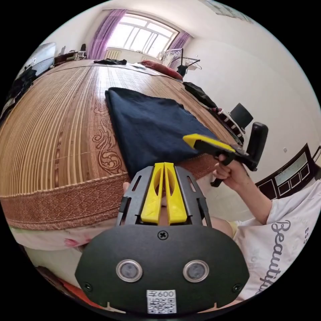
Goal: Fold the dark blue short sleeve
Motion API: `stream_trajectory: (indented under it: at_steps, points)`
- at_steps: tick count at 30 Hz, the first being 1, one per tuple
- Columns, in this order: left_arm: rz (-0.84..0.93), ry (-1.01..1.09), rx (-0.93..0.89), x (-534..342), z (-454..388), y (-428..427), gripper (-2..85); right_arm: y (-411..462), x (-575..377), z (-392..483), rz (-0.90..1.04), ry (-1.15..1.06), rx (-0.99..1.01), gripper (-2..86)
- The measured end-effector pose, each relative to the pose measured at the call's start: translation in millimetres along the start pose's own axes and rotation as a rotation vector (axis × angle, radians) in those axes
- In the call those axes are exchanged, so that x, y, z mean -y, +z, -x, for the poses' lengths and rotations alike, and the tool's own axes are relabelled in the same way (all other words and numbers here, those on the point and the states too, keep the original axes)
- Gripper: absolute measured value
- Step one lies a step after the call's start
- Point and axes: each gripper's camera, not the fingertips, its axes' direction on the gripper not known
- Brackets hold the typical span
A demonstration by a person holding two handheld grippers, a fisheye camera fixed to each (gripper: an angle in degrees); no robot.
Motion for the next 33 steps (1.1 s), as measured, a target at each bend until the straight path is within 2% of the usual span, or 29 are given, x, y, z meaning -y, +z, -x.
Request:
stream_trajectory:
  at_steps: [1,7,12,16,19,20,22,24,28,33]
  points:
    - [-0.024,-0.022,-0.049,-5,9,-5,0.6,1,-8,-9,0.010,0.040,-0.074,-0.8]
    - [-0.162,-0.119,-0.184,-24,37,-29,0.7,-58,-41,-77,-0.099,0.251,-0.084,-0.8]
    - [-0.039,-0.044,-0.194,14,6,-30,1.6,-78,-49,-75,-0.207,0.197,-0.088,-0.9]
    - [0.015,-0.015,-0.306,70,-23,-24,1.3,-39,-29,-54,-0.094,0.158,0.032,-0.9]
    - [0.108,-0.025,-0.206,94,-23,-2,0.8,-16,-20,-45,-0.015,0.143,-0.022,-0.8]
    - [0.187,-0.072,-0.182,98,-14,14,0.5,-16,-20,-47,-0.011,0.126,-0.032,-0.8]
    - [0.175,-0.170,-0.319,98,12,12,0.3,-23,-21,-58,0.011,0.090,-0.045,-0.8]
    - [0.140,-0.206,-0.372,93,20,8,0.2,-40,-21,-78,0.006,0.103,-0.056,-0.8]
    - [0.118,-0.214,-0.356,98,12,-3,0.1,-85,-30,-145,-0.060,0.354,-0.040,-0.8]
    - [0.106,-0.242,-0.409,101,12,-11,0.1,-96,-37,-156,-0.108,0.386,-0.035,-0.8]
